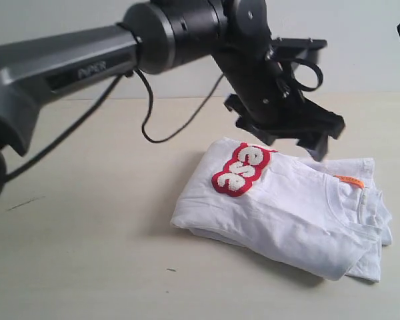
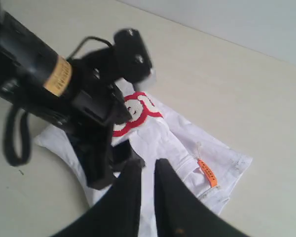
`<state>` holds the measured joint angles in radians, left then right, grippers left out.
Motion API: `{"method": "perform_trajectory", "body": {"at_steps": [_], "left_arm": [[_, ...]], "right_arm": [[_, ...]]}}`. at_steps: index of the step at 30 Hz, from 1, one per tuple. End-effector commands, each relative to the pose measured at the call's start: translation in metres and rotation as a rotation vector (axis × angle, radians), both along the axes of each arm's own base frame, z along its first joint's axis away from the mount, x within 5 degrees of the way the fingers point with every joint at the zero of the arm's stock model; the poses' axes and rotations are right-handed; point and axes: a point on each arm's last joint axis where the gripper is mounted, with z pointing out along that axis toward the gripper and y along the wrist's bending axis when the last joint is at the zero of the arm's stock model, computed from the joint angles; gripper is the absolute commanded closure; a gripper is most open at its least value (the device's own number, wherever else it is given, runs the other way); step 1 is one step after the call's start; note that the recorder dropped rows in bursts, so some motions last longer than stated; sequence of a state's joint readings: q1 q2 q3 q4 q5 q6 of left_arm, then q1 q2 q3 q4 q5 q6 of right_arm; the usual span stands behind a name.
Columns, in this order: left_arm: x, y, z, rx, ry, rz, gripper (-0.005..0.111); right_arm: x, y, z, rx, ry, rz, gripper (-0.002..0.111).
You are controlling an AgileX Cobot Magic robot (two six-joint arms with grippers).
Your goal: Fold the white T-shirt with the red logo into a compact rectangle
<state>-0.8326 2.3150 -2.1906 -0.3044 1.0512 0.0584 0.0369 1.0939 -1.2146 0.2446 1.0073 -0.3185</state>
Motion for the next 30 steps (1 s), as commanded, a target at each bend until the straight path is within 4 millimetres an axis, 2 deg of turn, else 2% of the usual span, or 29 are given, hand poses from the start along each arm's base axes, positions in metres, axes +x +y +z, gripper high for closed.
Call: {"method": "perform_trajectory", "body": {"at_steps": [1,5,10,11,17,22,26,30], "left_arm": [[0.016,0.043,0.037,0.145,-0.091,0.114,0.042],[0.025,0.074,0.045,0.196,-0.064,0.163,0.052],[0.033,0.112,0.038,0.252,-0.030,0.221,0.064],[0.035,0.120,0.034,0.257,-0.025,0.236,0.065],[0.040,0.177,0.039,0.236,-0.055,0.337,0.065],[0.041,0.214,0.037,0.234,-0.066,0.400,0.065],[0.040,0.230,0.031,0.212,-0.067,0.443,0.065],[0.037,0.232,0.022,0.211,-0.057,0.436,0.065]], "right_arm": [[0.018,-0.005,-0.022,-0.030,0.028,-0.063,0.095],[0.039,-0.010,-0.063,-0.066,0.114,-0.125,0.090],[0.066,-0.028,-0.116,-0.064,0.300,-0.226,0.063],[0.071,-0.033,-0.126,-0.052,0.332,-0.261,0.060],[0.092,-0.064,-0.188,0.046,0.531,-0.383,0.060],[0.098,-0.083,-0.230,0.175,0.688,-0.398,0.060],[0.102,-0.087,-0.255,0.218,0.741,-0.399,0.059],[0.108,-0.091,-0.268,0.190,0.719,-0.400,0.059]]}}
